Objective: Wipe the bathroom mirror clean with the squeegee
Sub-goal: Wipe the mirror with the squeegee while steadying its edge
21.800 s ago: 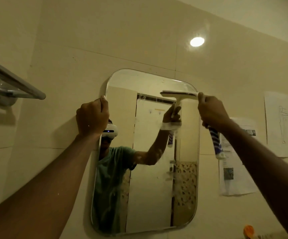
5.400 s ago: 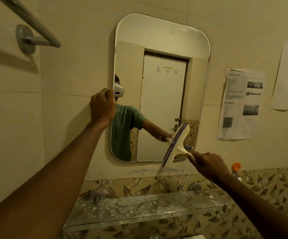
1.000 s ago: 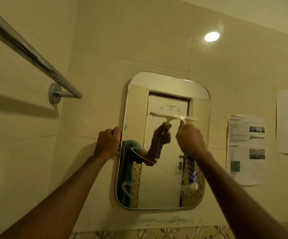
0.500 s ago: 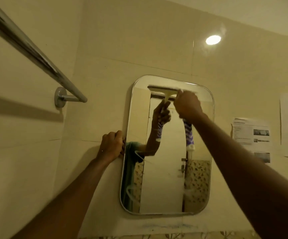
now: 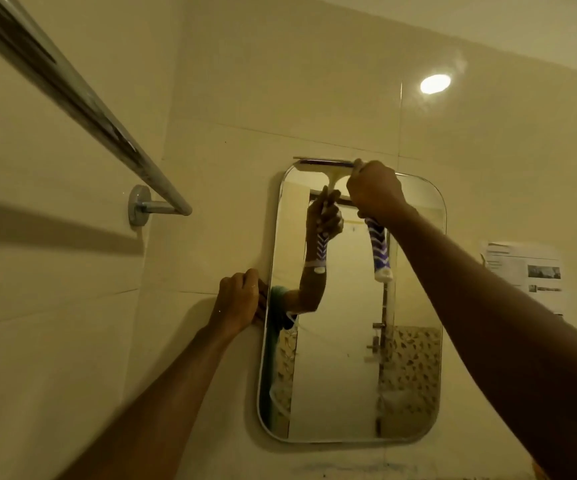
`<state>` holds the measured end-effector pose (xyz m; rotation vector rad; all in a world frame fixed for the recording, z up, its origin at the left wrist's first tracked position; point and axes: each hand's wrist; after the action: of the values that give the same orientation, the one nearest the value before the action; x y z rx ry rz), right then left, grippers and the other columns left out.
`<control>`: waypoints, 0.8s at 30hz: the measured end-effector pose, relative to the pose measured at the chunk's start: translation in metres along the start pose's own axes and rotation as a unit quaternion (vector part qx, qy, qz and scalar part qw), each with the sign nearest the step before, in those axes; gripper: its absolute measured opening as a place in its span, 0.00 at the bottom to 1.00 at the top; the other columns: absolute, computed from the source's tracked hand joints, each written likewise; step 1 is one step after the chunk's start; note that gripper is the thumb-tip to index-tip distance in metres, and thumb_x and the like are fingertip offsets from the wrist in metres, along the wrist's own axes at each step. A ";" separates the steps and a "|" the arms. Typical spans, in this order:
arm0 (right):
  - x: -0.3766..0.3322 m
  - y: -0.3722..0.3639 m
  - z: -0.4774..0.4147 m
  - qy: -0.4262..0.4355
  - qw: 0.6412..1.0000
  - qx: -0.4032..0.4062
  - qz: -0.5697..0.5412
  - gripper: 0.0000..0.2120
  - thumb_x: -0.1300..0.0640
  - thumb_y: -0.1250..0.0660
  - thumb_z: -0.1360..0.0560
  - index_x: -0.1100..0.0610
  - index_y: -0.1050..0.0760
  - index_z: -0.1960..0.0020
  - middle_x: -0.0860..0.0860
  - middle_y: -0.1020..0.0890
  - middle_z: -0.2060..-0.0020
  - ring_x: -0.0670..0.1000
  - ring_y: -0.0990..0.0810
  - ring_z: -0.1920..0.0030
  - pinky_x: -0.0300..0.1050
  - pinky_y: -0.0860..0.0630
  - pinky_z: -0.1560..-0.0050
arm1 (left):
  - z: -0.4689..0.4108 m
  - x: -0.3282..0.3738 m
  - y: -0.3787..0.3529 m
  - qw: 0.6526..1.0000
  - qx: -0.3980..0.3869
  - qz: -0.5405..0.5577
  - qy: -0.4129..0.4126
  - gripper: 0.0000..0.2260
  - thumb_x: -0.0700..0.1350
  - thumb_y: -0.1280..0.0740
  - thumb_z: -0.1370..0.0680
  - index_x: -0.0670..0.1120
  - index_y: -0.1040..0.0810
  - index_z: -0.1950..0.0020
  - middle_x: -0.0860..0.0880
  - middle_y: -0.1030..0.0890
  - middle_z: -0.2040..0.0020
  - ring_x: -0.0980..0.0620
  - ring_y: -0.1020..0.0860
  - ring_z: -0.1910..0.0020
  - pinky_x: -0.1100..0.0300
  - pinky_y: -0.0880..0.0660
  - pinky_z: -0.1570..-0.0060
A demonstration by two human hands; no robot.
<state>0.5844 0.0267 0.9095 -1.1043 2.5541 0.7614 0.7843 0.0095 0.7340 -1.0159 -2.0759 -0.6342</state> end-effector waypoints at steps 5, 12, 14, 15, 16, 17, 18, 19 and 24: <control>0.029 -0.036 0.056 0.011 0.999 -0.049 0.008 0.10 0.53 0.42 0.19 0.57 0.26 0.54 0.50 0.22 0.67 0.46 0.23 0.71 0.39 0.27 0.71 | 0.000 -0.001 -0.003 0.998 -0.013 0.061 -0.005 0.25 0.51 0.53 0.19 0.37 0.24 0.59 0.38 0.20 0.66 0.39 0.22 0.68 0.50 0.22 0.65; 0.062 -0.039 0.123 -0.014 0.991 -0.128 0.045 0.15 0.50 0.44 0.18 0.55 0.28 0.59 0.50 0.24 0.69 0.46 0.27 0.72 0.37 0.29 0.73 | 0.004 0.001 -0.005 0.996 0.006 0.085 0.002 0.24 0.49 0.53 0.18 0.36 0.24 0.58 0.38 0.22 0.68 0.42 0.24 0.72 0.55 0.24 0.69; 0.050 -0.024 0.092 -0.019 0.996 -0.082 0.006 0.18 0.49 0.45 0.18 0.55 0.29 0.62 0.50 0.25 0.71 0.46 0.27 0.74 0.37 0.28 0.74 | 0.002 -0.001 -0.005 0.997 0.010 0.080 0.002 0.25 0.49 0.53 0.18 0.36 0.24 0.59 0.38 0.21 0.68 0.41 0.23 0.72 0.52 0.22 0.67; 0.042 -0.015 0.072 -0.016 0.999 -0.050 -0.009 0.19 0.48 0.46 0.17 0.55 0.29 0.62 0.50 0.25 0.71 0.46 0.27 0.75 0.37 0.27 0.74 | 0.000 -0.002 -0.005 0.997 0.011 0.075 0.004 0.25 0.49 0.54 0.18 0.35 0.23 0.58 0.37 0.20 0.66 0.40 0.22 0.70 0.51 0.21 0.65; 0.033 -0.009 0.054 -0.013 0.999 -0.022 -0.020 0.20 0.48 0.47 0.17 0.56 0.29 0.62 0.51 0.25 0.71 0.47 0.26 0.75 0.37 0.27 0.74 | -0.002 -0.004 -0.005 0.997 0.012 0.070 0.004 0.26 0.49 0.54 0.18 0.34 0.23 0.57 0.37 0.19 0.65 0.40 0.21 0.69 0.49 0.20 0.63; 0.026 -0.005 0.040 -0.009 1.000 -0.006 -0.025 0.20 0.48 0.47 0.17 0.56 0.29 0.62 0.51 0.24 0.70 0.47 0.26 0.74 0.37 0.26 0.73 | -0.003 -0.006 -0.005 0.998 0.012 0.066 0.001 0.26 0.49 0.55 0.18 0.34 0.23 0.55 0.36 0.19 0.63 0.40 0.20 0.67 0.48 0.19 0.61; 0.023 -0.006 0.032 -0.005 1.000 -0.004 -0.028 0.18 0.50 0.46 0.17 0.57 0.28 0.60 0.51 0.24 0.69 0.47 0.25 0.73 0.37 0.26 0.72 | -0.004 -0.007 -0.006 0.998 0.011 0.064 -0.001 0.26 0.49 0.55 0.18 0.34 0.23 0.55 0.36 0.18 0.63 0.40 0.19 0.67 0.48 0.19 0.61; 0.022 -0.011 0.030 -0.002 1.000 -0.013 -0.028 0.16 0.51 0.45 0.17 0.58 0.27 0.58 0.51 0.24 0.68 0.47 0.25 0.72 0.38 0.26 0.72 | -0.005 -0.008 -0.006 0.998 0.010 0.064 -0.003 0.26 0.49 0.55 0.18 0.34 0.23 0.54 0.36 0.18 0.62 0.40 0.19 0.67 0.49 0.19 0.62; 0.062 -0.059 0.108 0.034 0.998 -0.058 0.009 0.10 0.54 0.42 0.19 0.52 0.29 0.59 0.48 0.24 0.69 0.44 0.26 0.73 0.35 0.31 0.73 | -0.002 -0.001 -0.006 0.996 0.011 0.088 0.004 0.24 0.48 0.53 0.19 0.36 0.23 0.60 0.38 0.21 0.69 0.43 0.23 0.74 0.56 0.23 0.71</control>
<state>0.5881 0.0156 0.7719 -1.1631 2.6071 0.9023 0.7810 0.0042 0.7343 -1.1661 -1.9561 -0.5232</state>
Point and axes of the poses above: each hand's wrist, its own z-axis away from the middle knuckle, its own y-axis out of the back of the hand, x = y × z
